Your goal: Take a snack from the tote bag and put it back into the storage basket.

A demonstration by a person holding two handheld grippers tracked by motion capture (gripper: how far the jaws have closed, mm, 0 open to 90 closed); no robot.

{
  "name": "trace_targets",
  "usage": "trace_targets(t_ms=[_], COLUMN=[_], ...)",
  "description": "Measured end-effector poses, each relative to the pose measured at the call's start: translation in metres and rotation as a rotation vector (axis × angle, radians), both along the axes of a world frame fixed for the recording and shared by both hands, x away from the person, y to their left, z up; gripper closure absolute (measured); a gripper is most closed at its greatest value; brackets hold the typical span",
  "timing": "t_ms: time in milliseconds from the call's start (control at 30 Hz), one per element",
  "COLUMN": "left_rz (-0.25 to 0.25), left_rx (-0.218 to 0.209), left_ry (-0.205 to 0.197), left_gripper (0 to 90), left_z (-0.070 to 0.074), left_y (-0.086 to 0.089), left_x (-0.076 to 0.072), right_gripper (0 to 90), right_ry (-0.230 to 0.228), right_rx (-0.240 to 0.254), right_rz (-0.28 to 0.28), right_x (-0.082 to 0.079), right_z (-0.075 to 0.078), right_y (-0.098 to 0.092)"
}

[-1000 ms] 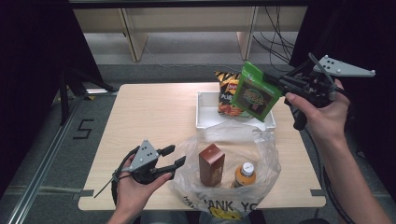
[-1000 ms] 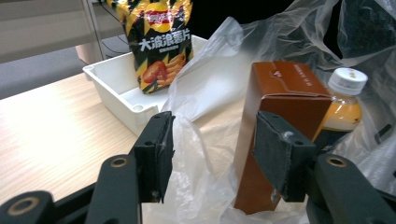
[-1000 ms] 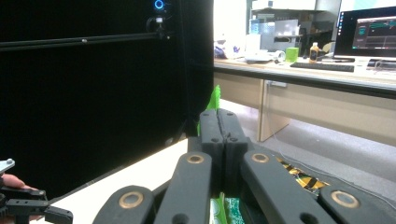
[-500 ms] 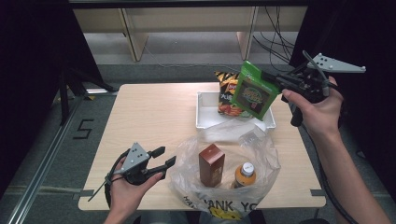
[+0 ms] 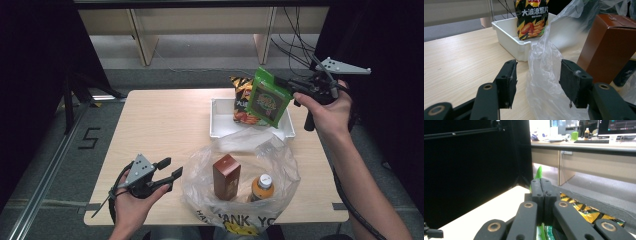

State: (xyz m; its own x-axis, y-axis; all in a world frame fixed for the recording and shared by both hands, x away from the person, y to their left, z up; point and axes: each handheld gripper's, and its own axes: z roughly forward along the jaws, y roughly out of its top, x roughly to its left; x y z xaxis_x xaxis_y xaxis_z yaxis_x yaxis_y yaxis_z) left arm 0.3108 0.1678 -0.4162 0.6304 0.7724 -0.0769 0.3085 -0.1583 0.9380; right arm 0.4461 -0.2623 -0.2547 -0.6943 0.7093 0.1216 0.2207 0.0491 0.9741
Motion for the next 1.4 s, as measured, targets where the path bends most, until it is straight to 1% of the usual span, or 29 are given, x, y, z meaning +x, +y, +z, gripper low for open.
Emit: trace_targets(t_ms=[33,67,200,267,400,433,467,500,567,600,667,733,800,833,867,900,933,967,1000,1033,1100,1133,1167,1200,1267,1300,1333,1367,1400], left_rz=[0.006,0.008,0.011,0.011,0.01,0.005,0.008,0.009,0.009,0.011,0.011,0.019,0.019,0.018,0.017,0.017,0.017,0.016,0.017,0.018,0.018,0.018,0.018,0.017,0.013,0.014,0.017,0.016,0.017], left_rx=[-0.011,-0.003,-0.008,-0.006,0.0,-0.008,-0.012,-0.011,-0.007,-0.009,-0.007,-0.005,-0.005,-0.004,-0.003,-0.004,-0.004,-0.01,-0.003,-0.002,-0.003,-0.003,-0.003,-0.002,-0.007,-0.006,-0.007,-0.003,-0.001], left_ry=[0.003,0.002,0.0,0.0,0.003,-0.001,0.003,0.002,0.0,0.002,0.002,0.007,0.008,0.009,0.009,0.009,0.009,0.007,0.01,0.01,0.012,0.012,0.012,0.011,0.01,0.012,0.015,0.018,0.019], left_gripper=[47.0,47.0,47.0,47.0,47.0,47.0,47.0,47.0,47.0,47.0,47.0,47.0,47.0,47.0,47.0,47.0,46.9,47.0,47.0,46.9,47.0,46.9,46.9,46.9,46.9,46.9,46.9,46.9,46.9], left_z=[-0.001,0.0,-0.001,-0.001,-0.002,-0.003,-0.003,-0.003,-0.004,-0.004,-0.004,-0.004,-0.004,-0.004,-0.004,-0.005,-0.005,-0.006,-0.006,-0.006,-0.006,-0.006,-0.006,-0.006,-0.007,-0.007,-0.008,-0.008,-0.008], left_y=[0.0,0.001,0.002,0.003,0.003,0.003,0.003,0.003,0.004,0.004,0.004,0.004,0.004,0.004,0.004,0.004,0.005,0.004,0.005,0.005,0.005,0.005,0.005,0.005,0.005,0.005,0.005,0.005,0.005], left_x=[0.0,0.0,0.0,0.001,0.0,0.001,0.001,0.001,0.001,0.001,0.001,0.0,0.0,0.0,0.0,0.0,0.0,0.0,0.0,0.0,0.0,0.0,0.0,0.0,0.001,0.001,0.001,0.0,0.0], right_gripper=[90.0,90.0,90.0,90.0,90.0,90.0,90.0,90.0,90.0,90.0,90.0,90.0,90.0,90.0,90.0,90.0,90.0,90.0,90.0,90.0,90.0,90.0,90.0,90.0,90.0,90.0,90.0,90.0,90.0], right_ry=[0.005,0.028,0.044,0.065,0.076,0.089,0.088,0.116,0.114,0.132,0.129,0.148,0.14,0.159,0.179,0.185,0.179,0.183,0.193,0.184,0.204,0.186,0.21,0.2,0.219,0.223,0.211,0.228,0.212], right_rx=[0.0,0.006,-0.011,-0.003,-0.012,-0.007,-0.014,-0.012,-0.015,-0.015,-0.03,-0.03,-0.043,-0.056,-0.036,-0.036,-0.052,-0.045,-0.047,-0.052,-0.054,-0.059,-0.061,-0.074,-0.067,-0.081,-0.086,-0.079,-0.103], right_rz=[-0.001,-0.006,0.004,-0.001,0.005,-0.004,0.006,-0.003,-0.002,-0.001,0.003,0.005,0.01,0.009,0.004,0.009,0.006,0.006,0.007,0.01,0.014,0.013,0.016,0.012,0.02,0.015,0.018,0.015,0.023], right_x=[0.004,0.006,0.022,0.027,0.042,0.045,0.049,0.05,0.055,0.057,0.061,0.064,0.07,0.071,0.072,0.073,0.076,0.077,0.078,0.08,0.083,0.085,0.086,0.087,0.089,0.09,0.092,0.092,0.095], right_z=[-0.002,-0.005,-0.014,-0.018,-0.028,-0.031,-0.034,-0.036,-0.041,-0.043,-0.047,-0.051,-0.056,-0.057,-0.058,-0.06,-0.062,-0.064,-0.066,-0.069,-0.072,-0.075,-0.075,-0.077,-0.08,-0.082,-0.084,-0.084,-0.086], right_y=[0.0,0.001,0.002,0.003,0.004,0.005,0.005,0.005,0.008,0.008,0.01,0.013,0.014,0.014,0.015,0.016,0.015,0.017,0.017,0.017,0.017,0.017,0.017,0.018,0.019,0.018,0.019,0.02,0.018])
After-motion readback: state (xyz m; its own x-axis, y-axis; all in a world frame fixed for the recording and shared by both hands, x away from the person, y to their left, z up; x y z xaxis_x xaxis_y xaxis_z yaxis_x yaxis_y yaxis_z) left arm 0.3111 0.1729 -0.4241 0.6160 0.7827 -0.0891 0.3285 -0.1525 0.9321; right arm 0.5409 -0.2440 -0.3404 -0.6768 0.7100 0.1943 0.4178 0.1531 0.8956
